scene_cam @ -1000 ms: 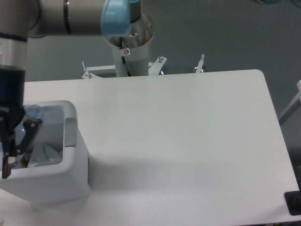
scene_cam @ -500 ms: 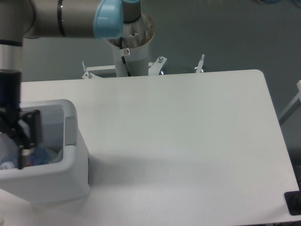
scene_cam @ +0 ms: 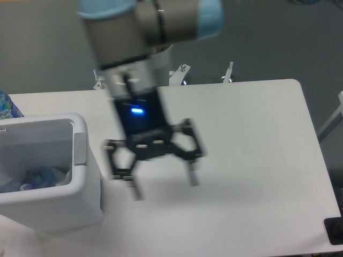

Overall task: Place the trash in the trash can
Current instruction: 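Open the gripper and raise it away from the bin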

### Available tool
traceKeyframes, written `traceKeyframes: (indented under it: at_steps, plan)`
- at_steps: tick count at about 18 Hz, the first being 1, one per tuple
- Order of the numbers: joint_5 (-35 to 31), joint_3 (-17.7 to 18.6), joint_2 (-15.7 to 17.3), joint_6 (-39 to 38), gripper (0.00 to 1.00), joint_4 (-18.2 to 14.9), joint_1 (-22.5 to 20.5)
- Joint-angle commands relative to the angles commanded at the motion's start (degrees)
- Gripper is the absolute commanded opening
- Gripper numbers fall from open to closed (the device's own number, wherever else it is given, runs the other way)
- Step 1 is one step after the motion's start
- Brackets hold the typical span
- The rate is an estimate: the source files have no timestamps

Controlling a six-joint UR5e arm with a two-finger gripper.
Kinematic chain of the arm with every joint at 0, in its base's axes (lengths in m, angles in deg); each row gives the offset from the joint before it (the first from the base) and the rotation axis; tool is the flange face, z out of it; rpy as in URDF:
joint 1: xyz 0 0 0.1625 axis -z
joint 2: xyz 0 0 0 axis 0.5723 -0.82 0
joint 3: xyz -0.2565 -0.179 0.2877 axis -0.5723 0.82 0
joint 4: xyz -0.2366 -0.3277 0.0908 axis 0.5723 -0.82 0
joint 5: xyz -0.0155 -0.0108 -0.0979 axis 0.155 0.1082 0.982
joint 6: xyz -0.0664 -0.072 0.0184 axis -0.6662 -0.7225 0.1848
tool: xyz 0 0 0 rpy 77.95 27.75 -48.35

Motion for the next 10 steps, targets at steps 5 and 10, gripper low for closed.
traceKeyframes:
  at_steps: [5, 10]
  plan:
    - [-0.6, 1.2, 2.7, 18.9, 1.00, -11.2, -8.2]
    - [-0.5, 2.5, 4.1, 34.0, 1.00, -16.2, -14.0]
